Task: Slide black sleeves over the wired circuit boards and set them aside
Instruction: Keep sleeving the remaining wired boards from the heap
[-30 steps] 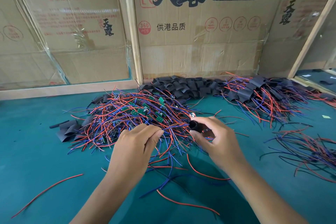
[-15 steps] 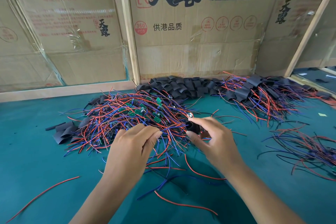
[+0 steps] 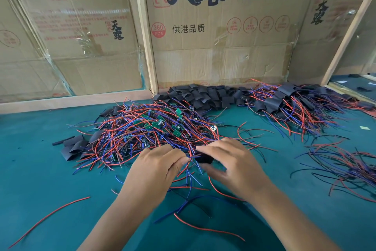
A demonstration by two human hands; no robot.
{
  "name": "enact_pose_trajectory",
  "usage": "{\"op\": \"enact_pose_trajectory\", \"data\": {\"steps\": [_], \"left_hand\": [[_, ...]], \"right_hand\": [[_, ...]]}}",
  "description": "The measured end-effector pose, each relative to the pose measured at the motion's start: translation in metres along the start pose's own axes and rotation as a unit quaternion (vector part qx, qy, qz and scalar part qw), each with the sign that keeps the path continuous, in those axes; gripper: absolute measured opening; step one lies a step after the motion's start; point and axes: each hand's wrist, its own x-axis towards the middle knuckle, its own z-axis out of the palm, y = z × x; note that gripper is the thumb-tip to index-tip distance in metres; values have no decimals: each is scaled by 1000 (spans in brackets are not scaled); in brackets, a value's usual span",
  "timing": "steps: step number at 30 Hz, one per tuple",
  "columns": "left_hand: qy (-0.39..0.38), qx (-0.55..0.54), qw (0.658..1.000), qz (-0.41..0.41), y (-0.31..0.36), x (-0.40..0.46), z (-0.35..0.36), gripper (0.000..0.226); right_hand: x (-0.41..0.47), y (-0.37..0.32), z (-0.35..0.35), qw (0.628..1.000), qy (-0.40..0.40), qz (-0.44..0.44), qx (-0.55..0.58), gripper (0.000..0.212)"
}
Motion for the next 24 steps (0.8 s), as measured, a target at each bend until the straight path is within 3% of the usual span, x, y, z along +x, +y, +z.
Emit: {"op": "enact_pose_trajectory", "data": {"steps": [4, 7, 11, 14, 19, 24], "left_hand": [[-79, -35, 996, -15, -8, -1, 3, 42], [-91, -36, 995, -19, -9, -1, 1, 43], [-95, -30, 995, -7, -9, -1, 4, 38], [-100, -72, 992, -33, -5, -1, 10, 11], [-206, -57, 976, -48, -26, -6, -2, 39], [-276, -7, 957, -84, -47, -10, -10, 25]], "right_hand": [[2, -1, -4, 990, 32, 7, -140, 25], [2, 0, -9, 986, 5, 0, -166, 22], [1, -7, -2, 990, -56, -38, -120, 25], [0, -17, 7, 993, -107, -32, -32, 23], [-2, -13, 1, 983, -181, 31, 22, 26], [-2, -11, 3, 980, -190, 37, 37, 26]]}}
